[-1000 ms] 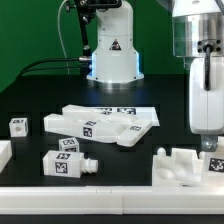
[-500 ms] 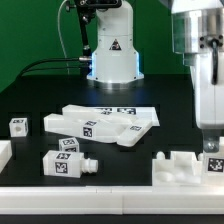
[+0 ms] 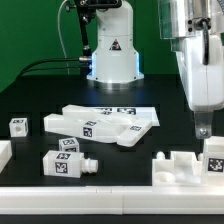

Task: Assemble chair

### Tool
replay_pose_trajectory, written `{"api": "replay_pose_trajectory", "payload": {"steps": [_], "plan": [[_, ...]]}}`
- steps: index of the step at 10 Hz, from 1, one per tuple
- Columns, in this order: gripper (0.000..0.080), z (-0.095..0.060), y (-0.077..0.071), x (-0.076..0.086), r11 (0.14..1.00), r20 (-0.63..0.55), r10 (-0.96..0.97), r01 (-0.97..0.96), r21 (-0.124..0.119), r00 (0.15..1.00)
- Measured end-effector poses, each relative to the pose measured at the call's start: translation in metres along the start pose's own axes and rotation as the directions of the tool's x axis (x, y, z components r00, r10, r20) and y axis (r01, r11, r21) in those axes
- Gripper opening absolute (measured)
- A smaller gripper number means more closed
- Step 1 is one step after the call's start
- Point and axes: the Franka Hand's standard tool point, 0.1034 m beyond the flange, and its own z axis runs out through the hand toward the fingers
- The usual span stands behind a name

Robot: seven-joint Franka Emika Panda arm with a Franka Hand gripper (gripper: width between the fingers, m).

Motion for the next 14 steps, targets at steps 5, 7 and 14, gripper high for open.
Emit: {"api": "replay_pose_trajectory", "payload": {"steps": [5,7,14], "plan": [[0.0649,0.001,0.008,0.040,0.928,-0.012,-0.371,0.371,0.020,0.929],[0.0649,0.003,0.010,0.037,0.917,-0.020,-0.397,0.398,0.028,0.917],[0.0649,0.012,0.021,0.103,0.884,-0.034,-0.464,0.465,0.044,0.885]]}}
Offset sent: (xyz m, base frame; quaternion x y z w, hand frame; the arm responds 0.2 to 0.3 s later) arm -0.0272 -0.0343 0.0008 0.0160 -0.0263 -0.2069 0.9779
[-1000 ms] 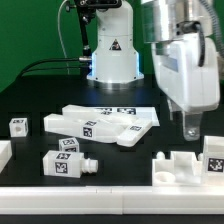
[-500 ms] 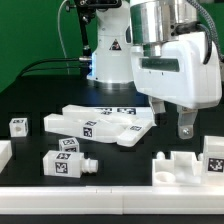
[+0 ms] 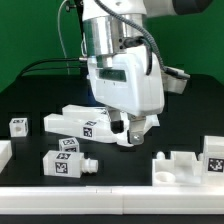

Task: Assemble chair

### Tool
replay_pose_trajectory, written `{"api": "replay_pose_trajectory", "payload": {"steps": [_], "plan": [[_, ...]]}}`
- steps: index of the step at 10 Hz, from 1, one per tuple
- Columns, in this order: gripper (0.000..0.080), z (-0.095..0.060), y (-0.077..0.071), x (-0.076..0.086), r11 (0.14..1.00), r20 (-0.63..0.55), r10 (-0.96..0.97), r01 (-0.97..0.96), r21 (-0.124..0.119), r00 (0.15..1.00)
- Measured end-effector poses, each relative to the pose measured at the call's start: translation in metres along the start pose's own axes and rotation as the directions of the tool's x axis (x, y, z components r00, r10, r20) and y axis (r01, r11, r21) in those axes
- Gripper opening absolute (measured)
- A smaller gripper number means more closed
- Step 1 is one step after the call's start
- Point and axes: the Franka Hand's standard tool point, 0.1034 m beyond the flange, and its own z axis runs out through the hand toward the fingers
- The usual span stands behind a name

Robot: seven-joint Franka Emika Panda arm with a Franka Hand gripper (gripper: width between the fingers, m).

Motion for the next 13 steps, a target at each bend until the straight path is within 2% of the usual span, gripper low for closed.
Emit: {"api": "replay_pose_trajectory", "payload": {"steps": [3,4,5,6,8,9,11,13], "plan": [[0.0649,0.002,0.002,0.001,1.000,0.000,-0.002,0.002,-0.003,1.000],[0.0649,0.008,0.011,0.014,1.000,-0.021,-0.017,0.017,0.014,1.000],[0.0649,0.016,0.025,0.025,1.000,-0.030,-0.008,0.008,0.008,1.000],[0.0649,0.023,0.035,0.028,1.000,-0.042,-0.013,0.013,-0.003,0.999],[0.0649,0.030,0.052,0.028,1.000,-0.064,-0.007,0.007,-0.008,0.998],[0.0649,0.033,0.056,0.030,1.000,-0.066,-0.014,0.013,-0.015,0.998],[0.0649,0.040,0.066,0.055,0.999,-0.086,-0.033,0.030,-0.027,0.996],[0.0649,0.041,0.071,0.071,0.999,-0.096,-0.034,0.032,-0.030,0.995]]}}
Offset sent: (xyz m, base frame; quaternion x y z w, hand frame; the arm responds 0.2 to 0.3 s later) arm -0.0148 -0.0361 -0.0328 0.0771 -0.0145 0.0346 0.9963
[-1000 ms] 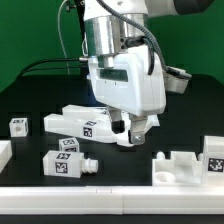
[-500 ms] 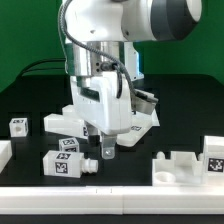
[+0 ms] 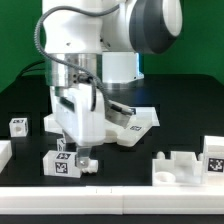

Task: Assemble chair

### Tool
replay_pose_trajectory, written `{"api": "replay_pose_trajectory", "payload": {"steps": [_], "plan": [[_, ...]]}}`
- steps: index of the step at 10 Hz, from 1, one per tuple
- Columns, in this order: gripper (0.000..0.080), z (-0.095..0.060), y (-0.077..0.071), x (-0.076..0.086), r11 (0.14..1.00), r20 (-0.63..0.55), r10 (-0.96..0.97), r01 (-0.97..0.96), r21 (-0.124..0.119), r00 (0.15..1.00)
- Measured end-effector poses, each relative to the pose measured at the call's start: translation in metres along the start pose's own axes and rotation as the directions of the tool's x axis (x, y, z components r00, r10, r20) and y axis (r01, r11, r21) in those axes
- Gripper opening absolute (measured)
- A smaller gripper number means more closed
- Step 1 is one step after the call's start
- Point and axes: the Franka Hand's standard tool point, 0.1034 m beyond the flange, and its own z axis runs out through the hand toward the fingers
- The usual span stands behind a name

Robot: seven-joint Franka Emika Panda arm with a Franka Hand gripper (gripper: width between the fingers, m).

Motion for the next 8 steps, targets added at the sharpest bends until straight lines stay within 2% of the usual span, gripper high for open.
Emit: {"api": "replay_pose_trajectory", "payload": {"steps": [2,4,5,6,7,8], "plan": [[0.0648,0.0055,0.0029,0.0078,1.000,-0.015,-0.005,0.005,-0.002,1.000],[0.0648,0.0069,0.0036,0.0061,1.000,-0.013,-0.007,0.007,-0.004,1.000],[0.0539,0.0070,0.0036,0.0061,1.000,-0.013,-0.007,0.007,-0.004,1.000],[0.0391,0.0070,0.0036,0.0061,1.000,-0.013,-0.007,0.007,-0.004,1.000],[0.0391,0.0069,0.0035,0.0061,1.000,-0.013,-0.007,0.007,-0.004,1.000],[0.0281,0.0069,0.0034,0.0061,1.000,-0.013,-0.007,0.007,-0.004,1.000]]}}
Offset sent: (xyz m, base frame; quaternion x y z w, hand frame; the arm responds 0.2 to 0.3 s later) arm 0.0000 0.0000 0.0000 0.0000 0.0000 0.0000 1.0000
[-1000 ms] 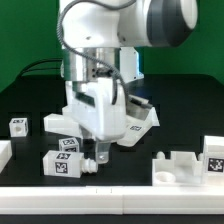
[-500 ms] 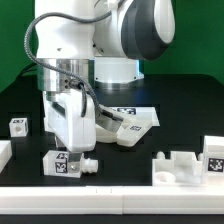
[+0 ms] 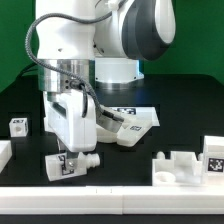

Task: Assemble chair

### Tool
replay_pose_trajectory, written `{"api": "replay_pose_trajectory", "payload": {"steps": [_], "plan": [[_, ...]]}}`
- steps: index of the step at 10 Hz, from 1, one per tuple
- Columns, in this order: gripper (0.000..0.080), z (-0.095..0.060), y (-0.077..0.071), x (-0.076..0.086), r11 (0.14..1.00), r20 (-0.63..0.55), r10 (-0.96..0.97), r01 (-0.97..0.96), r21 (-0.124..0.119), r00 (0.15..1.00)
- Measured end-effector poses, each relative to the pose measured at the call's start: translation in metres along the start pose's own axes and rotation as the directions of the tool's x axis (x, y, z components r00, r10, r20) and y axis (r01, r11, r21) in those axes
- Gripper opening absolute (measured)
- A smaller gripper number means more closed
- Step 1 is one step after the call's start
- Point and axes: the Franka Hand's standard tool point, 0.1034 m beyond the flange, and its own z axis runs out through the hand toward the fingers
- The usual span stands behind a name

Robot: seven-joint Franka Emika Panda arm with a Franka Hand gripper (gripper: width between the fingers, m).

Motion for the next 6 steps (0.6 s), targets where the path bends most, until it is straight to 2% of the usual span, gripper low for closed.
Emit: {"api": "replay_pose_trajectory", "payload": {"steps": [1,2,4,5,6], "plan": [[0.0281,0.000,-0.002,-0.004,1.000,0.007,-0.021,0.021,-0.004,1.000],[0.0281,-0.004,-0.014,-0.019,0.993,0.038,-0.119,0.119,-0.016,0.992],[0.0281,-0.011,-0.029,-0.034,0.949,0.046,-0.316,0.316,0.016,0.948],[0.0281,-0.010,-0.035,-0.048,0.919,0.052,-0.393,0.393,0.022,0.918],[0.0281,-0.010,-0.033,-0.045,0.896,0.050,-0.444,0.443,0.022,0.895]]}}
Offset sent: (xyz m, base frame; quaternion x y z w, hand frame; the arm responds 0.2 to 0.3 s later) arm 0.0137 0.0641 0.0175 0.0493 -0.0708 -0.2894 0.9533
